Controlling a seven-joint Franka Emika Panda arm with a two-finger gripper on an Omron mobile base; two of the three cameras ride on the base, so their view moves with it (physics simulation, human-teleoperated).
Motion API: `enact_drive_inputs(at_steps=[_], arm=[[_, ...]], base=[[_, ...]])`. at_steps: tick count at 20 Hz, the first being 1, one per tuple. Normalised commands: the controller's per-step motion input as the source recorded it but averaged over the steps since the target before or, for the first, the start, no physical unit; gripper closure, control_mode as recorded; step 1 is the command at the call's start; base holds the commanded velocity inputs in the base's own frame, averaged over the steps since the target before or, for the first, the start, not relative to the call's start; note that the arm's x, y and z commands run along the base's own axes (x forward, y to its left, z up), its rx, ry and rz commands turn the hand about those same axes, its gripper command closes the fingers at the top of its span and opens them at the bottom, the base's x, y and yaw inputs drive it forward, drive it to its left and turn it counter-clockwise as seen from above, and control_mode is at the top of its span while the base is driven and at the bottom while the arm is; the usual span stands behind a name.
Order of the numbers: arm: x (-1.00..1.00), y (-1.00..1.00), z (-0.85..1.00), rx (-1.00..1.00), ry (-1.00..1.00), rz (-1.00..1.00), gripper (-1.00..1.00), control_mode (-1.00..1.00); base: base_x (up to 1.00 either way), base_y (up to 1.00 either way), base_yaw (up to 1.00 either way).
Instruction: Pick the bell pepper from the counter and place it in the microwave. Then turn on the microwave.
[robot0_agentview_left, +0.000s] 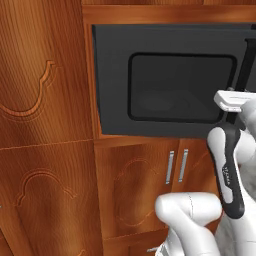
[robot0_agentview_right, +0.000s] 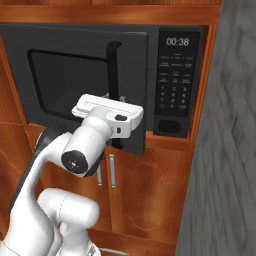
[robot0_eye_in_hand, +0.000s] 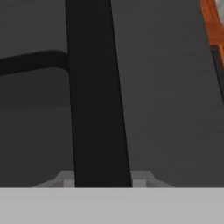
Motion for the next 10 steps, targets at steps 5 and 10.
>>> enact_drive_inputs(at_steps=[5, 10], arm=[[-0.46, 0.0, 0.07, 0.0, 0.0, -0.1, 1.0, -1.0], [-0.46, 0.0, 0.06, 0.0, 0.0, -0.1, 1.0, -1.0]], base=[[0.0, 0.0, 0.0], [0.0, 0.0, 0.0]])
